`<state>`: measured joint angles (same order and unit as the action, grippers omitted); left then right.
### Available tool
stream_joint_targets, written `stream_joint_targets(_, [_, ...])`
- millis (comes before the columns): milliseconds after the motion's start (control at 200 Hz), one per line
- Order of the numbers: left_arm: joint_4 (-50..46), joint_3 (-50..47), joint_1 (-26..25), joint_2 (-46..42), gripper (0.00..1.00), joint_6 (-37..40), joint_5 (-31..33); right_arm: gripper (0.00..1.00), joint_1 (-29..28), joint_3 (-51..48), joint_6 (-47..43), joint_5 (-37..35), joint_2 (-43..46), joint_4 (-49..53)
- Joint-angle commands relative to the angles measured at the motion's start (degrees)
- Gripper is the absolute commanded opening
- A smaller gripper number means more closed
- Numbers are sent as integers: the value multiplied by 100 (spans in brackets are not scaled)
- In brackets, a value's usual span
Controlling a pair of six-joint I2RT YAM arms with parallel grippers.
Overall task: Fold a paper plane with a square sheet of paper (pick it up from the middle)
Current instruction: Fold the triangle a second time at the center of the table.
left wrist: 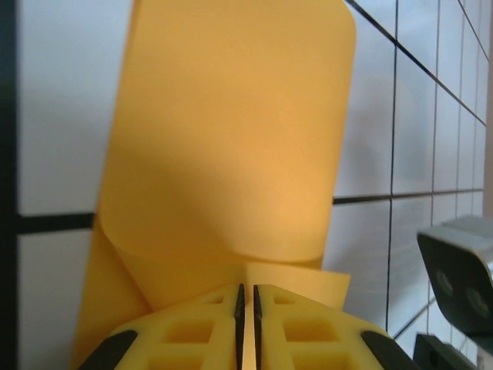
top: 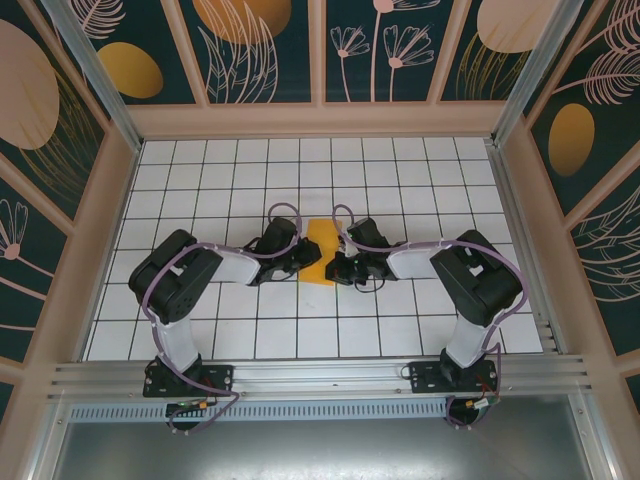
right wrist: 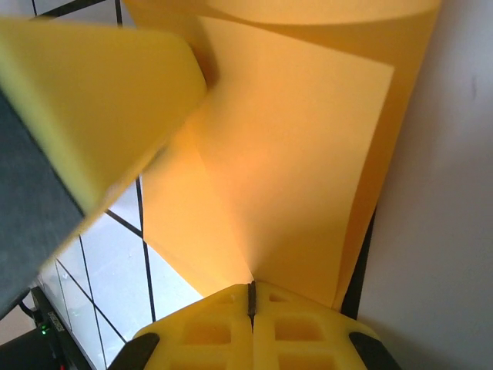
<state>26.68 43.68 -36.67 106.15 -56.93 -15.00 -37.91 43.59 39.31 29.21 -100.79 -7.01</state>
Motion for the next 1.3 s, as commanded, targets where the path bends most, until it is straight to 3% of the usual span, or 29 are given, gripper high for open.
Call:
stream_joint_targets(0, [-434,141,127,97,15,181,393,0,22,-190,-169,-449,-219,687])
stream_joint_targets(1051, [-1595,891,713,92,15,1090,736,0,32,-156,-136,-199,-235,517])
stream_joint_targets(1191, [-1384,754,713,-357,17,1122,446,0,29,-115,-143,-205,-217,539])
stream_joint_targets(1296, [-711,498,676,-692,17,1060,-334,0,30,-89,-143,-201,-227,541])
